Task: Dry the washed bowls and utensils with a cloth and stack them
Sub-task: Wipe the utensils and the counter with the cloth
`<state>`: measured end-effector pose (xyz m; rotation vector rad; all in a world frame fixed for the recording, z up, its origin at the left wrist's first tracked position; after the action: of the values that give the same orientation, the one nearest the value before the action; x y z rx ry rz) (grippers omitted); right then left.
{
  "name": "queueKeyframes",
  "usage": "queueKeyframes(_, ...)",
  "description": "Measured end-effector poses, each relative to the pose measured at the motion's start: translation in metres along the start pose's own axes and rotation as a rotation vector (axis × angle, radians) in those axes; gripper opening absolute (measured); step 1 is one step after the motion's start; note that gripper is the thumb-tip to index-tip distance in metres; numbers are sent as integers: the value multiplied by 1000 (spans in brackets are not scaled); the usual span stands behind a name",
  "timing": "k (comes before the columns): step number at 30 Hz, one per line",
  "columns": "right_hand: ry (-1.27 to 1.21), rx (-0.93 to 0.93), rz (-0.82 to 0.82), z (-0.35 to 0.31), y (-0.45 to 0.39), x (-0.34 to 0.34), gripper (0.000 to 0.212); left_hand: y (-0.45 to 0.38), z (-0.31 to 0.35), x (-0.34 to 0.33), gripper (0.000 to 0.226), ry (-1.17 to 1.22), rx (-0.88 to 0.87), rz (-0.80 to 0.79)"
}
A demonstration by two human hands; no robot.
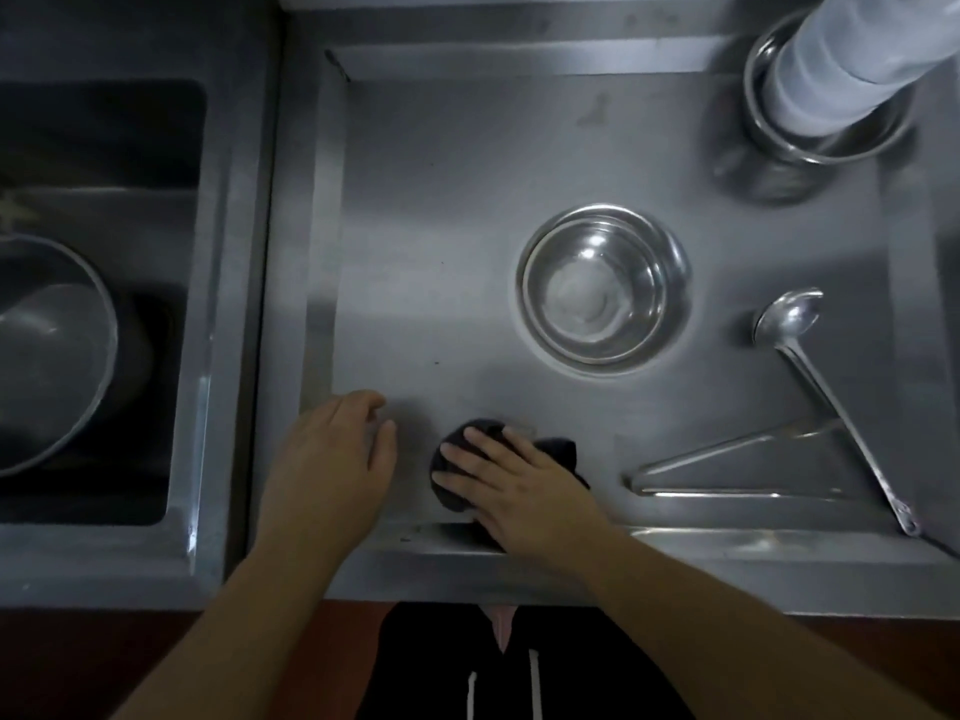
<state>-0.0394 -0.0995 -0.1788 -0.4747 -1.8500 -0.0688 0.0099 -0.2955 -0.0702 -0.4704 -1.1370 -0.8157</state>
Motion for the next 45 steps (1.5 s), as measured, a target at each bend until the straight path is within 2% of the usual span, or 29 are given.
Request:
queueKeyframes(2,67,-140,56,29,-13,7,63,-3,0,-1,32,-18,-35,-25)
queueKeyframes(5,115,-589,190,75,-26,28,57,-16,-11,-4,34,-55,-68,-38)
queueKeyframes(7,137,-897,238,76,-22,31,54,-29,-22,-4,34,-56,-69,-26)
queueKeyframes(9,148,-1063,259,47,-18,23,56,-41,-29,-1,33,-26,-69,-6)
queueKeyframes(10,153,-1072,246,25,-17,16,58,-47,-33,2,32,-5,-67,3)
queueKeyframes(12,134,-948,177,-28,-23,-5,63,-56,-42,11,30,19,-76,25)
queueKeyframes(15,-12,-533,11,-101,-51,-39,62,-61,-60,27,26,22,-79,46)
queueKeyframes(17,-112,-271,-111,-125,-63,-52,57,-62,-72,38,25,18,-80,43)
queueKeyframes(19,-105,-151,-128,-119,-55,-49,55,-63,-82,49,26,29,-97,41)
queueKeyframes(21,6,-221,-76,-94,-30,-33,55,-65,-93,59,26,47,-112,56)
queueKeyframes(22,75,-332,-35,-81,-15,-23,56,-67,-99,63,26,61,-112,67)
queueKeyframes(25,272,-823,-11,-71,5,-4,61,-69,-113,69,25,101,-100,95)
queueKeyframes(27,301,-957,0,-88,-14,-12,64,-67,-120,72,25,116,-86,106)
queueKeyframes(31,116,-710,2,-152,-75,-50,64,-60,-136,78,26,149,-50,125)
queueKeyframes(34,54,-671,1,-175,-97,-68,67,-55,-147,82,27,135,-53,133)
queueKeyframes(37,52,-489,8,-148,-112,-67,63,-50,-159,84,29,122,-41,126)
queueKeyframes(39,91,-337,18,-105,-133,-60,60,-48,-164,84,27,96,-55,107)
queueKeyframes(40,118,-319,27,-79,-151,-57,59,-47,-167,84,25,84,-65,97)
queueKeyframes(42,136,-412,116,-33,-200,-48,58,-46,-170,85,24,67,-74,95)
queueKeyframes(45,-15,-707,147,0,-271,-46,61,-43,-172,88,24,66,-66,107)
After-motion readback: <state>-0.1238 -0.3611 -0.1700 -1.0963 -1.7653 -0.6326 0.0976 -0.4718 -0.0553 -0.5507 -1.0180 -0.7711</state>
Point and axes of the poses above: each hand's wrist, its own y-axis away from the middle knuckle, its own x-axis out of the back of the hand, z = x × y, the point moved 5 cm from there along -y, towards the middle knuckle, and after that the axes turned 15 degrees about z, right-handed, at the moved point
